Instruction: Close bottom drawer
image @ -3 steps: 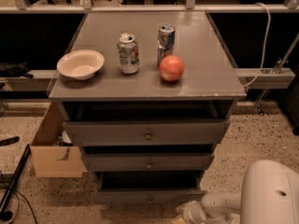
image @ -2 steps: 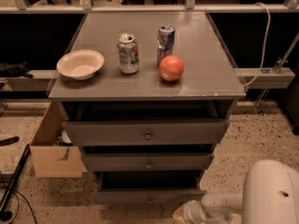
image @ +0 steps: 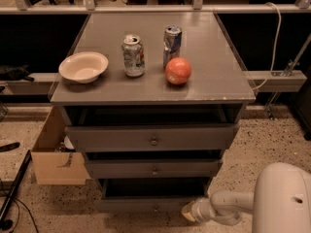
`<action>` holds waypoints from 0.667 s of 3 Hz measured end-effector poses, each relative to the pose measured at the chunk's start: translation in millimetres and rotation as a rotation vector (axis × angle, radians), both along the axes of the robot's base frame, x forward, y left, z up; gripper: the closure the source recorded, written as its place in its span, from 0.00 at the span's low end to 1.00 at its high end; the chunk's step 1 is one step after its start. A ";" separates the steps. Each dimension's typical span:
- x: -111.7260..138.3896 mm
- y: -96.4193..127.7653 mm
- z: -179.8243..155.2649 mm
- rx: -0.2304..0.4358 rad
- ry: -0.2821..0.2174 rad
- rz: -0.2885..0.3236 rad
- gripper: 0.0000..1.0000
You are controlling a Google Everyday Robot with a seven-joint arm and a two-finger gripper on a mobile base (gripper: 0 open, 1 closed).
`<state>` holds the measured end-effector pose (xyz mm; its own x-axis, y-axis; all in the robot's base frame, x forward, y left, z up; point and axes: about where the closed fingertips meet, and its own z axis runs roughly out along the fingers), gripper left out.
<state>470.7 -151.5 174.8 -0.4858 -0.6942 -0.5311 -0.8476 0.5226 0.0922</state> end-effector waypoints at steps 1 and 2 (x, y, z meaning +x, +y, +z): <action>2.1 -0.2 0.2 0.000 -0.003 -0.001 0.74; 2.1 -0.2 0.3 0.000 -0.003 -0.001 0.50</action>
Offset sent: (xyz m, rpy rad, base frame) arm 0.0021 -0.0002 0.0003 0.0000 -0.0028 -0.0011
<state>472.8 -151.7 175.0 -0.4851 -0.6936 -0.5325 -0.8473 0.5235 0.0899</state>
